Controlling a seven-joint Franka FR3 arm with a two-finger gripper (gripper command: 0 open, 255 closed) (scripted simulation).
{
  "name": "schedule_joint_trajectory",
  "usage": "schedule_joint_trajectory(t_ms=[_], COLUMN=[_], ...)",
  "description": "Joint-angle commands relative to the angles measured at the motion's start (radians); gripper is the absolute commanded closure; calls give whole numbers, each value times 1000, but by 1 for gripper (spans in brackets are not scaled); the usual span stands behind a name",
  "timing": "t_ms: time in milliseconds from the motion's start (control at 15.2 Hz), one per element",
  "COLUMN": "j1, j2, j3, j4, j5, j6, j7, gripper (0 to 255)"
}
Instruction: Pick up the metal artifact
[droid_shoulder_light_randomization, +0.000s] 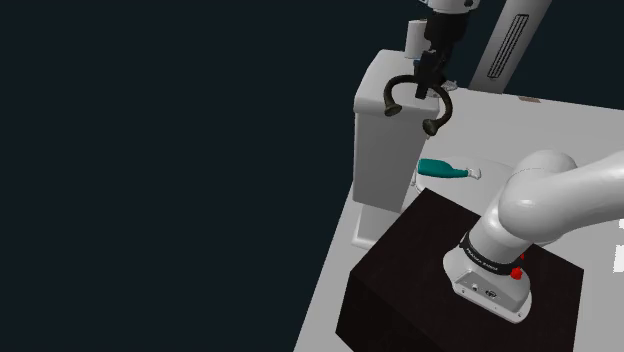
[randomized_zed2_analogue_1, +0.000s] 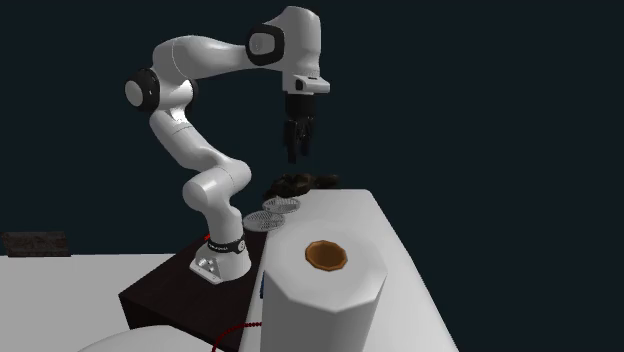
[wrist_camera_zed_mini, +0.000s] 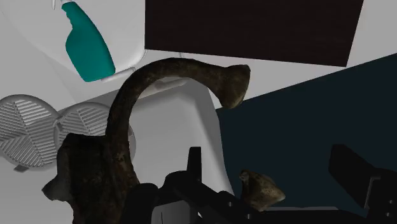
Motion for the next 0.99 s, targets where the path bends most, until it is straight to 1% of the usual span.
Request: schedule_joint_trajectory(t_ms=[0,330,594,660,924], j1=[0,79,156,161,157], j2=[0,40,104,109,95], j3=[0,-143,-256,-263,-269], j4=[0,22,75,79,16], j5=[0,-125,-184,-186,-194], j6=[0,121,223,228,277], j7=[0,-372,-663,-679,-672], gripper=[0,0,0,0,0])
